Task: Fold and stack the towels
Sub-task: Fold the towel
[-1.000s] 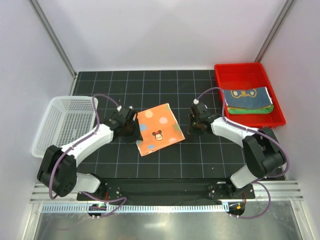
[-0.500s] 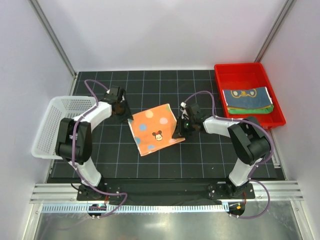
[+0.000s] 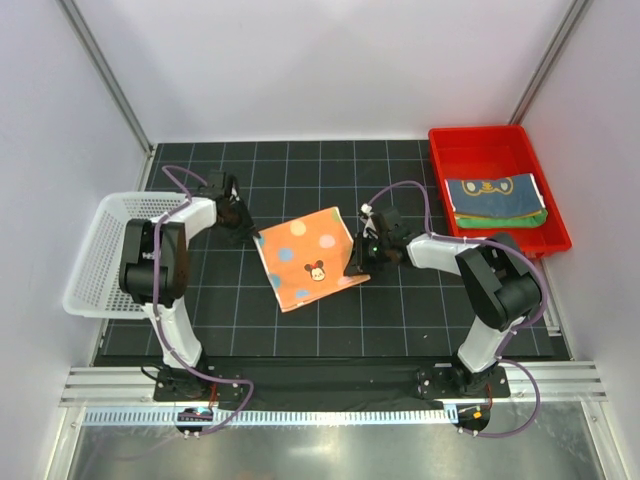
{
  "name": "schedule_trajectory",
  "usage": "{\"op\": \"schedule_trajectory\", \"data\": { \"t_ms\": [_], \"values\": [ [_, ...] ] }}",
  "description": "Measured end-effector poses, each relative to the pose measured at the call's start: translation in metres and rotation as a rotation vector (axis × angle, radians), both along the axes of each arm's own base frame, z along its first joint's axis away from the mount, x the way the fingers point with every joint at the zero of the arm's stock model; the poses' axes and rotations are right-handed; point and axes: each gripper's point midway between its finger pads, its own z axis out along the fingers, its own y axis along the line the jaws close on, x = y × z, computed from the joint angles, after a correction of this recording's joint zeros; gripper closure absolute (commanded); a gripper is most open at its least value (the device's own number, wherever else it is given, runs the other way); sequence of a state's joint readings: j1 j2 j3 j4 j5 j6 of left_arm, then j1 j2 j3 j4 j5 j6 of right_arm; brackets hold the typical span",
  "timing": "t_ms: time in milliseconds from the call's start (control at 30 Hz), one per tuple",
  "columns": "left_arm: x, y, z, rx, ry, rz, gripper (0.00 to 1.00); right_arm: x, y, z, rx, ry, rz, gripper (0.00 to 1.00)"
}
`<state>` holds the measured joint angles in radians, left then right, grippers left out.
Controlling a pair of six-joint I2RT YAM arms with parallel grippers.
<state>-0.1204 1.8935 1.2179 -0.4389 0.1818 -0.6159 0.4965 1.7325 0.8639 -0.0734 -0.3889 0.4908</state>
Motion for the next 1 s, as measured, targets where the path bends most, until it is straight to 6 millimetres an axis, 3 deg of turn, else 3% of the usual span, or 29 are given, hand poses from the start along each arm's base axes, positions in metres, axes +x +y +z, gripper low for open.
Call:
{"op": "schedule_trajectory", "data": {
  "t_ms": [200,433,567,633,767,900,1000],
  "values": [
    [0.008,0.003,0.001,-0.052,-0.012,0.009,0.67,0.0,0.0,0.0,-0.001,0.0,-0.001,0.79],
    [0.008,0.004,0.003,-0.063,-0.023,0.011,0.59,0.0,0.0,0.0,0.002,0.0,-0.004,0.79],
    [0.008,0.005,0.018,-0.062,-0.051,0.009,0.55,0.0,-0.001,0.001,-0.004,0.003,-0.007,0.78],
    [0.01,0.005,0.029,-0.058,-0.073,0.004,0.55,0.003,0.0,0.005,-0.011,0.001,-0.01,0.71],
    [0.027,0.005,0.052,-0.05,-0.151,-0.052,0.55,0.03,0.01,0.036,0.012,-0.079,0.029,0.56],
    [0.036,-0.002,0.066,-0.071,-0.2,-0.171,0.59,0.081,0.031,0.082,0.055,-0.238,0.158,0.48],
    [0.039,-0.007,0.06,-0.083,-0.207,-0.263,0.59,0.119,0.042,0.099,0.033,-0.344,0.262,0.43]
  ]
}}
